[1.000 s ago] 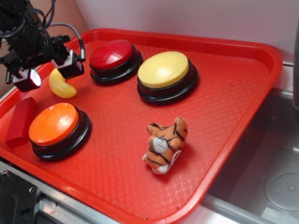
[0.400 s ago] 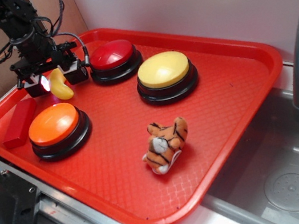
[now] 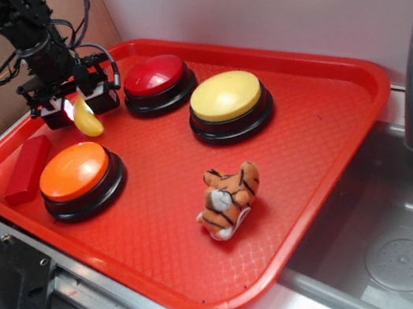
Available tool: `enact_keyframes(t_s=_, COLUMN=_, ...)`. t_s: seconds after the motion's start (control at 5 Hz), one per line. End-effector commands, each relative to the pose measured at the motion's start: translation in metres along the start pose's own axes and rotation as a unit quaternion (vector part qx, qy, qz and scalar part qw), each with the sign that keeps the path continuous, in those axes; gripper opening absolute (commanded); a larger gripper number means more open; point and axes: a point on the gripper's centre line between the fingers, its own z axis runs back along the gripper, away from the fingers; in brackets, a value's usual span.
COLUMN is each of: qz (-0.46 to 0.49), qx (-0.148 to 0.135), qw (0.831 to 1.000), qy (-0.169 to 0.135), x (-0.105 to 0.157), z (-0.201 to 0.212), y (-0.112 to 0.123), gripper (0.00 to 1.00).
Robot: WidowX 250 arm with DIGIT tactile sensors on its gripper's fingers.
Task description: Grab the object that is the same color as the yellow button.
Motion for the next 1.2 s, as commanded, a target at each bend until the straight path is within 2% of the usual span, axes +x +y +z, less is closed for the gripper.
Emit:
enact_keyframes(t_s=0.0, qz=-0.022, qx=-0.013, qw=0.998, qy=-0.052, x=0.018, z=0.063, y=-0.014, gripper=0.00)
enact_keyframes(t_s=0.2, qz=-0.080, qx=-0.048, qw=0.995, qy=-0.041, x=0.005, z=0.094, y=-0.036, gripper=0.00)
enact_keyframes(t_s=0.4, qz=-0.156, qx=-0.063, qw=0.985, qy=-0.038, x=-0.031, z=0.141, y=-0.067, gripper=0.00)
enact_keyframes(t_s=0.6, qz=-0.213, qx=-0.084, qw=0.973, qy=-0.020, x=-0.063, z=0.171, y=-0.077, gripper=0.00)
enact_keyframes(t_s=0.8, qz=-0.239, qx=-0.104, qw=0.965, qy=-0.019, x=-0.089, z=0.183, y=-0.075, gripper=0.00)
enact_keyframes(t_s=1.0, qz=-0.206, qx=-0.079, qw=0.975, qy=-0.016, x=-0.088, z=0.174, y=-0.074, gripper=0.00)
